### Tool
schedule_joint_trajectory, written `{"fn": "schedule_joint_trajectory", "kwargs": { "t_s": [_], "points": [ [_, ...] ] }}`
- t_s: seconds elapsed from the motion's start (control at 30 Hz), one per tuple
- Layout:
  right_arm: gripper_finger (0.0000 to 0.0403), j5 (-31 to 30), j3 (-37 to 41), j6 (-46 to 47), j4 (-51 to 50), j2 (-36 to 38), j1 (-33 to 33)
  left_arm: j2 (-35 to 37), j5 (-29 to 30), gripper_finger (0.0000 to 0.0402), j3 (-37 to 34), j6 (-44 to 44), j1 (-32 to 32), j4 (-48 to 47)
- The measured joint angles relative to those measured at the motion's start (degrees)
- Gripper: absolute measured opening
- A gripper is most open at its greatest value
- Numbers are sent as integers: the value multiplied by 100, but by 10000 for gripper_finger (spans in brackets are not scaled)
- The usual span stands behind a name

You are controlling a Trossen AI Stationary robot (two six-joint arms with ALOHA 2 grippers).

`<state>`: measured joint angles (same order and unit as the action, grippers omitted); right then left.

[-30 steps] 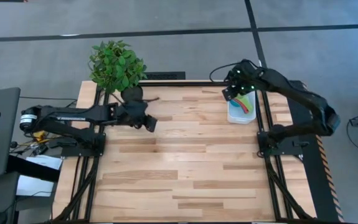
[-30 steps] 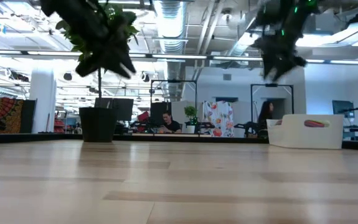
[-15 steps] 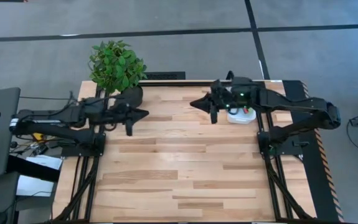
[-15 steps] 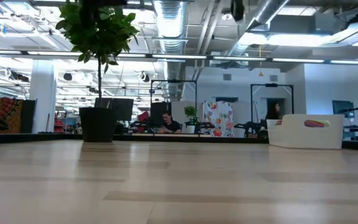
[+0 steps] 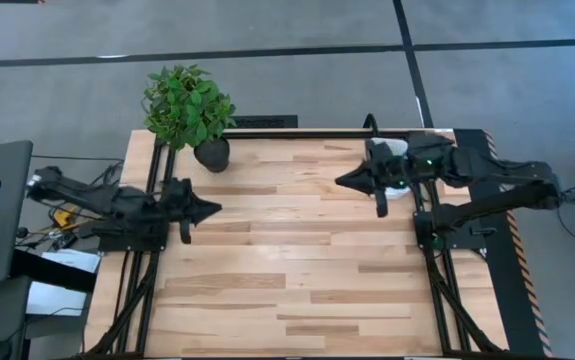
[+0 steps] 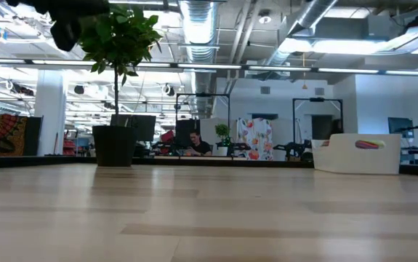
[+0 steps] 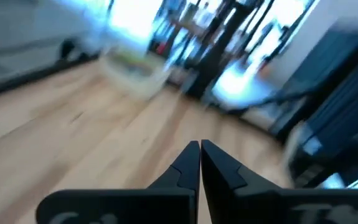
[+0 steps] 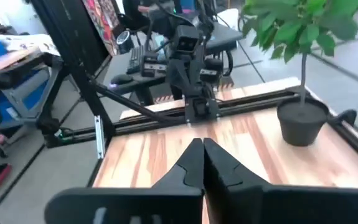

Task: Nest measuring cups in basket
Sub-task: Return to Home Position

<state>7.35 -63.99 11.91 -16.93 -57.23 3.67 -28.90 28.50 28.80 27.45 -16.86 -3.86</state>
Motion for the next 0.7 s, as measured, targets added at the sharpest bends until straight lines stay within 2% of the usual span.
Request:
{"fn": "schedule_joint_trajectory", "kwargs": {
  "t_s": [0.1, 0.17, 0.3, 0.37, 0.43, 0.53, 0.6, 0.7],
  "points": [
    [9, -164, 539, -34, 564, 363, -133, 217, 162, 0, -772, -632, -226, 1099],
    [5, -163, 1061, -36, 1048, 639, -143, 227, 166, 0, -1057, -1050, -250, 972],
    [14, -205, 2276, -2, 2214, 1101, -39, 204, 361, 0, -1211, -430, -246, 834],
    [20, -213, 2689, -147, 2473, 1209, 18, 197, 421, 0, -1131, -698, -245, 1019],
    [23, -253, 2986, -141, 2100, 1291, 63, 224, 43, 0, -991, -1422, -285, 986],
    [17, -331, 3284, -356, 1791, 1372, 59, 577, -960, 0, -775, -2509, -405, -142],
    [7, -263, 3618, -757, 2147, 1552, -68, 798, -1135, 0, -766, -2646, -489, -561],
    [8, -232, 4282, -1038, 3423, 1933, -246, 1146, -1014, 0, -1021, -2925, -543, -556]
  ]
}}
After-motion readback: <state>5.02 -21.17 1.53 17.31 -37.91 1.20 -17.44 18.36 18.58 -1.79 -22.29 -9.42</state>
